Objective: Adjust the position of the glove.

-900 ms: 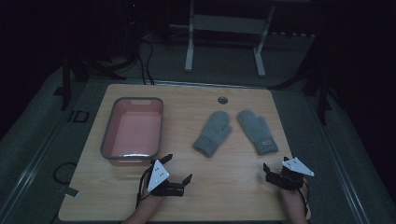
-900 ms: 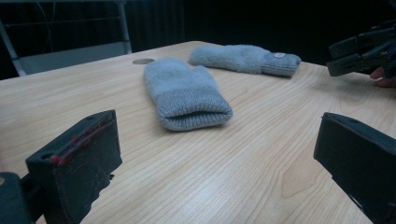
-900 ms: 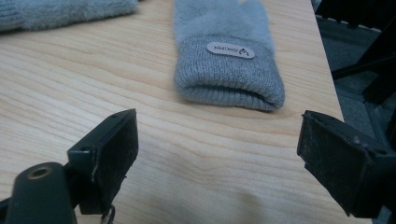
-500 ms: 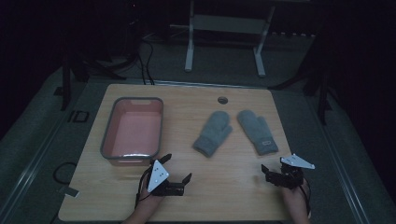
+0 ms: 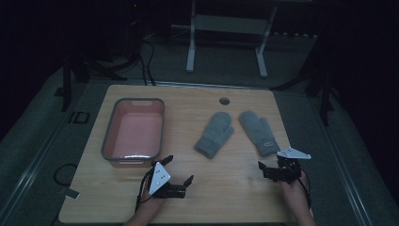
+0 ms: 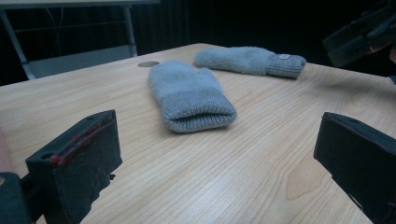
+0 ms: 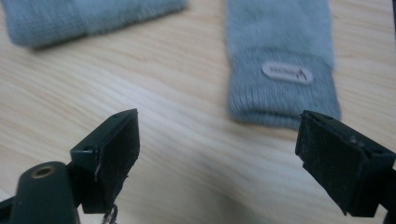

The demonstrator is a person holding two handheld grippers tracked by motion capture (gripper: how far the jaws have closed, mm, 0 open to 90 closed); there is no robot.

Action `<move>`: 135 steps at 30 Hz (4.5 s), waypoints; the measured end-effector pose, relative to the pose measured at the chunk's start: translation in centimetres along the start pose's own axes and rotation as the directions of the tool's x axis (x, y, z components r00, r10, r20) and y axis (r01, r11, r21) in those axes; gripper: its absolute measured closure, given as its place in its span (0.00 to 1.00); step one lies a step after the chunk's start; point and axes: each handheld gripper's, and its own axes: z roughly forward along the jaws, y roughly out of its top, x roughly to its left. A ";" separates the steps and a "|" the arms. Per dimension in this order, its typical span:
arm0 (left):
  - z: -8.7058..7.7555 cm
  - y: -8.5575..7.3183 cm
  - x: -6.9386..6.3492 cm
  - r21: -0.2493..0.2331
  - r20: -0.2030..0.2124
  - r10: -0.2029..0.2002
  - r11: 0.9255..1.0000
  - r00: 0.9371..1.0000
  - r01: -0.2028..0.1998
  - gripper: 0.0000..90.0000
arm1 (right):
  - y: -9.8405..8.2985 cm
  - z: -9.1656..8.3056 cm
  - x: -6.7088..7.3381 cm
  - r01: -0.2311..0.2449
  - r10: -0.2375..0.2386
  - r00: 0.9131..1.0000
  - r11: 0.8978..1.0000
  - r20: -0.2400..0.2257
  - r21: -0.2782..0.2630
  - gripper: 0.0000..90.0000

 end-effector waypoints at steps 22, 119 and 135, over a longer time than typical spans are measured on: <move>-0.1 0.0 0.0 0.015 -0.002 -0.021 1.000 1.000 0.021 0.01 | 7.2 2.6 2.2 0.071 -0.080 0.994 0.989 -0.069 -0.127 0.17; 0.0 0.0 0.1 0.020 0.004 -0.043 0.999 0.999 0.043 0.01 | 9.3 11.6 9.2 0.431 -0.414 0.729 0.896 -0.545 -0.106 0.90; 0.0 0.0 0.2 0.018 0.004 -0.049 0.999 0.999 0.049 0.01 | 10.2 11.1 8.1 0.362 -0.351 0.779 0.928 -0.519 -0.085 0.28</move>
